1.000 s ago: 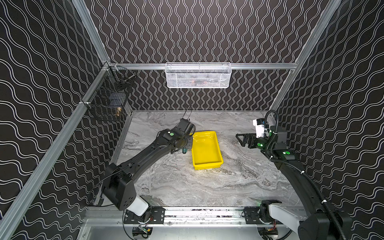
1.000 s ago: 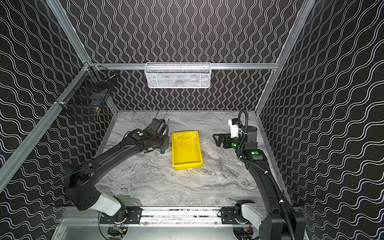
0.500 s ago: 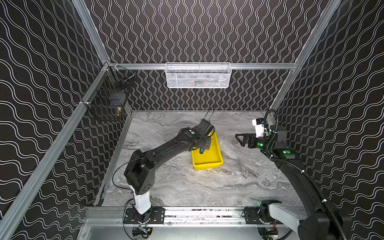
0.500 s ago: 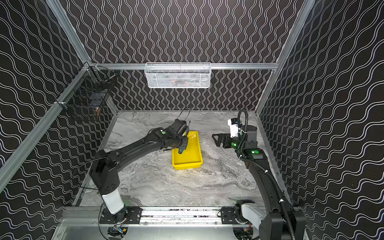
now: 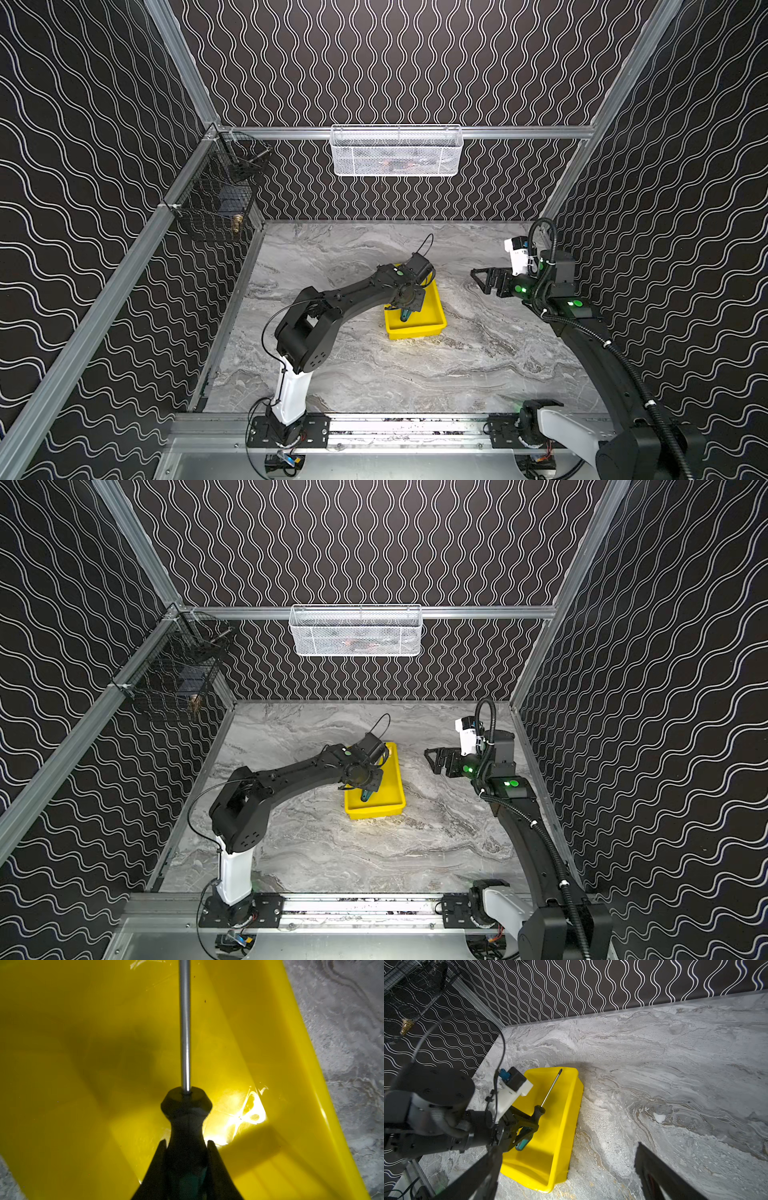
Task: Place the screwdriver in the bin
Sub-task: 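Carry the screwdriver over the yellow bin and open the left gripper, then raise the left gripper out of the bin and draw it back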
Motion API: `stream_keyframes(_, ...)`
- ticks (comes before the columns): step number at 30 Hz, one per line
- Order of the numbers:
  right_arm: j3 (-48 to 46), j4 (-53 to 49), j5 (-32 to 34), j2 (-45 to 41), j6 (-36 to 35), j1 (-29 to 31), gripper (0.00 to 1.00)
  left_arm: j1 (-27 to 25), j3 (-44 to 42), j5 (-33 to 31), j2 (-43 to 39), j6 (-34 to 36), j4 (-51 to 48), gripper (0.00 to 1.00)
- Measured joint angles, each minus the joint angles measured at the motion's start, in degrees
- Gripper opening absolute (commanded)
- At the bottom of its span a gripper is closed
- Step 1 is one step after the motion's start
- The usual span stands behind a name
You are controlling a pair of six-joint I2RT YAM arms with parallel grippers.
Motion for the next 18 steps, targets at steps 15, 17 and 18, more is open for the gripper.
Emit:
stream_keyframes(15, -0.8, 0.1, 0.5, 0.6, 0.1, 0.0, 0.99, 0.2, 1.3, 0.6, 2.3, 0.5, 2.6, 0.91)
stream_keyframes(17, -0.9, 0.1, 1.3, 0.6, 0.5, 0.0, 0.99, 0.4, 3.2, 0.2, 0.7, 1.2, 1.7, 0.99)
stream_keyframes(18, -0.9, 0.2, 1.7, 0.6, 0.5, 0.0, 0.99, 0.6, 4.0, -0.1, -0.5, 1.9, 1.6, 0.99)
